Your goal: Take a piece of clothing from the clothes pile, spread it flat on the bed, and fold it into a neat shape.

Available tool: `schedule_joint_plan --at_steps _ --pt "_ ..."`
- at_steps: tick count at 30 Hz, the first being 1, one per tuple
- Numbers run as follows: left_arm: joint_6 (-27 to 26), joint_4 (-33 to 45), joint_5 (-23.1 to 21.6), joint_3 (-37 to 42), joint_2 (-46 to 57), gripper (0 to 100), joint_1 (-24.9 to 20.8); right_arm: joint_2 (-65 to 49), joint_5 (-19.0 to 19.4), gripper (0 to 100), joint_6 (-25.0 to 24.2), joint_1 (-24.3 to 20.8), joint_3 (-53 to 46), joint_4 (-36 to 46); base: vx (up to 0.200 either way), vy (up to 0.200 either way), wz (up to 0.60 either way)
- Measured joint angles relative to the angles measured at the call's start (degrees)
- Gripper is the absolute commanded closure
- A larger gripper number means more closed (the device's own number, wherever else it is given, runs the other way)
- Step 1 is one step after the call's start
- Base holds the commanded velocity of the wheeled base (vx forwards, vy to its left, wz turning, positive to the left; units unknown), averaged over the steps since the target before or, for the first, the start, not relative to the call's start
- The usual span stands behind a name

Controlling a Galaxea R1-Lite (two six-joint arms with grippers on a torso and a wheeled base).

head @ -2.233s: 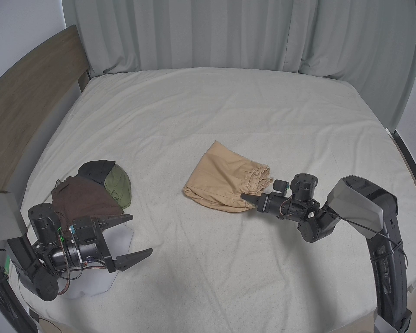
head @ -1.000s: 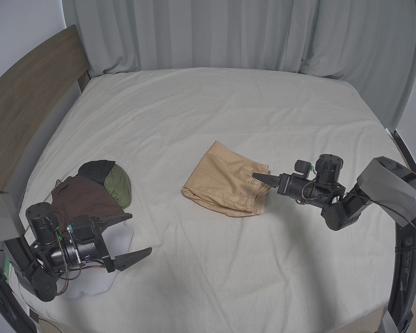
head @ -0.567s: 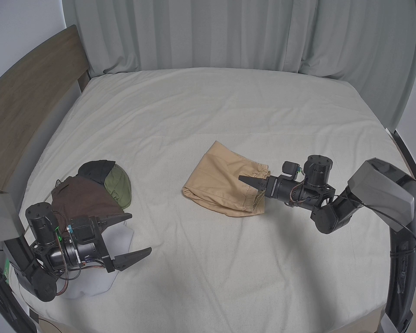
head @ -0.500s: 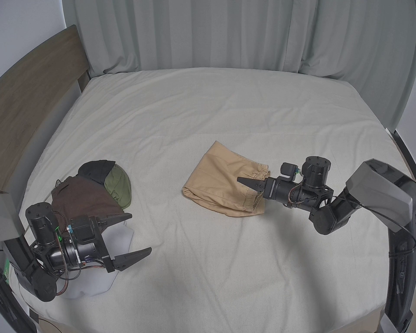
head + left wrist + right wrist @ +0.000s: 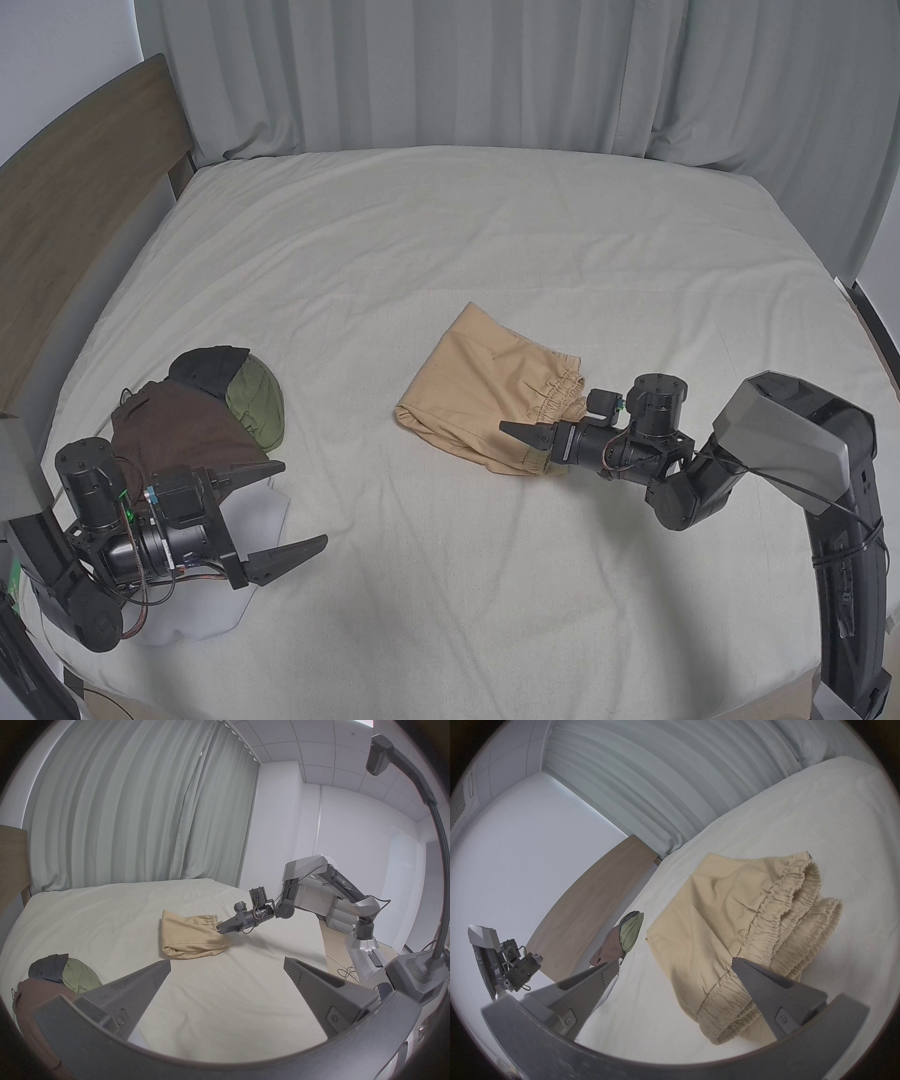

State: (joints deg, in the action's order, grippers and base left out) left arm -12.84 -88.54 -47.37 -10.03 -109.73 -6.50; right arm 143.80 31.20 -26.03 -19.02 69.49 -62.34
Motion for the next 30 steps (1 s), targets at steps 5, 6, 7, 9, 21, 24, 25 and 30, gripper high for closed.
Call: schedule_joint_plan --at_steps 5,6,7,9,21,24,25,30 --pt "-0.02 -0.02 0.0 0.01 -0.09 0 0.0 1.66 -0.41 0 0.49 0.13 0.35 -0.26 0.0 0.0 0.0" --pt "-0.02 0.0 0.0 0.01 -0.09 0 0.0 1.84 -0.4 0 0.49 0.17 0.35 -0.26 0.0 0.0 0.0" --pt "-0.05 0.0 0.0 0.01 -0.09 0 0.0 1.99 -0.4 0 0.49 0.23 0.38 -0.26 0.0 0.0 0.0" --pt "-0.05 0.0 0.0 0.01 -0.09 0 0.0 2.21 -0.4 0 0.49 0.28 0.44 -0.23 0.0 0.0 0.0" --pt "-0.1 0.0 0.0 0.11 0.17 0 0.35 1.99 -1.48 0 0.44 -0.05 0.28 -0.48 0.0 0.0 0.0" --pt "-0.07 0.0 0.0 0.2 0.41 0 0.39 1.01 -1.61 0 0.39 -0.13 -0.04 -0.69 0.0 0.0 0.0" --pt "-0.07 0.02 0.0 0.26 0.49 0 0.33 0.39 -1.65 0 0.39 -0.18 -0.28 -0.72 0.0 0.0 0.0" --pt "0.06 0.05 0.0 0.8 1.24 0 -0.33 -3.94 -1.96 0 0.52 -0.38 -2.54 -1.24 0.0 0.0 0.0"
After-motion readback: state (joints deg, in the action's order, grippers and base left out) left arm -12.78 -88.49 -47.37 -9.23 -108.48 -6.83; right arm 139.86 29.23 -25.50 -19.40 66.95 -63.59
